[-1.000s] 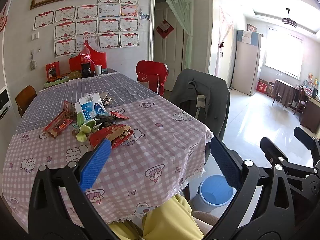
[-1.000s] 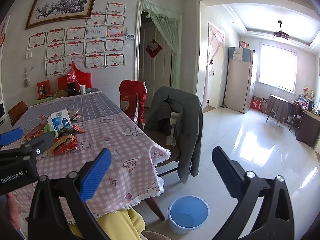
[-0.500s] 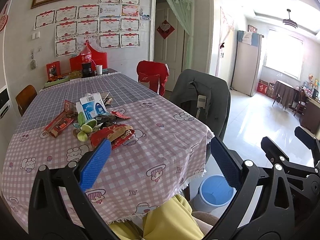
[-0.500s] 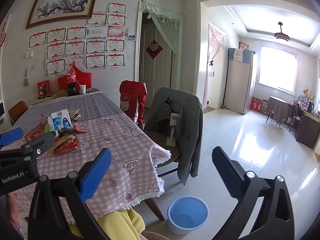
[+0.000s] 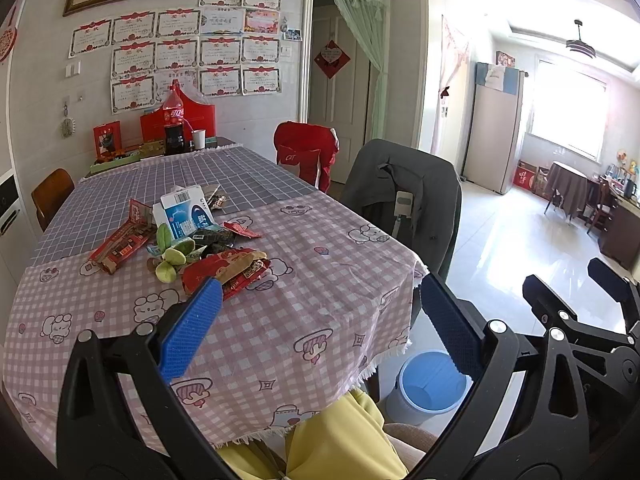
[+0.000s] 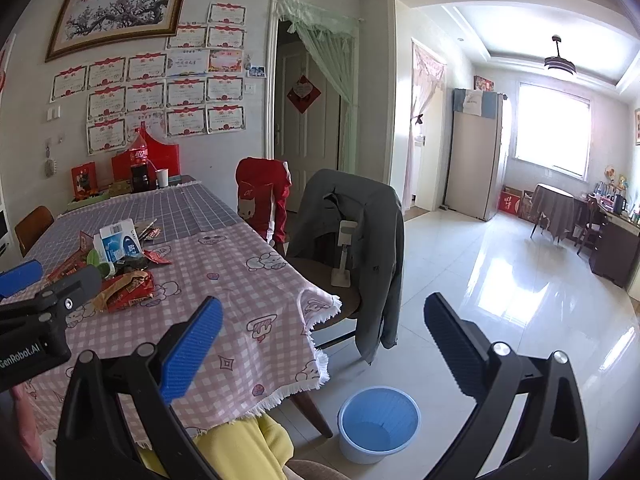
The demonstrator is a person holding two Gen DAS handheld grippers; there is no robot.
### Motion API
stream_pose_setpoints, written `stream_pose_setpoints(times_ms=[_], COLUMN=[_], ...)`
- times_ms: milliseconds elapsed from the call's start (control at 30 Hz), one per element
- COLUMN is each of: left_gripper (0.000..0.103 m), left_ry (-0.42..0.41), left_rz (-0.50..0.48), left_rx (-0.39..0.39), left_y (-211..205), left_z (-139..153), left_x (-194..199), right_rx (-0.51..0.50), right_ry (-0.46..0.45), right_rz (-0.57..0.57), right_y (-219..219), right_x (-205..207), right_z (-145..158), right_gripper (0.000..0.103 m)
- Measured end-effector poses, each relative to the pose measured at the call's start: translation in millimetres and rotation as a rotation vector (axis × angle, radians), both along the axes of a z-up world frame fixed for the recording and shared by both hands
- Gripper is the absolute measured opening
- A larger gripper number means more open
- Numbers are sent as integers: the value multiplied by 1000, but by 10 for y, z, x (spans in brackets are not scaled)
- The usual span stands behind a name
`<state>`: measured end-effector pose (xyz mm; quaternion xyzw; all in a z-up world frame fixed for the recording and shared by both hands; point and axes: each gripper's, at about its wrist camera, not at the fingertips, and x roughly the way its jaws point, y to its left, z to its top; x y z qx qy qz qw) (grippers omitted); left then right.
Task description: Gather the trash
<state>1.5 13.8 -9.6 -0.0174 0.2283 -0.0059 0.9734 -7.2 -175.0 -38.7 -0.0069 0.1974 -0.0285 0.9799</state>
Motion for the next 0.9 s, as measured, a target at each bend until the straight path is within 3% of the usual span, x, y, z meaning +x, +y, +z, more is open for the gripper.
stream_pose_setpoints(times_ms=[533,900], left_gripper=[97,97], left_ry=[11,74], left_rz=[18,175], left_rx=[-8,-29], left_y=[77,609], left_z=[-21,-114], left_x=[-10,84], right_rx=[-2,-11], right_ry=[21,44], right_rz=[37,176], right_y=[149,619], right_x=[51,329], right_z=[-22,-42], right_gripper=[99,99])
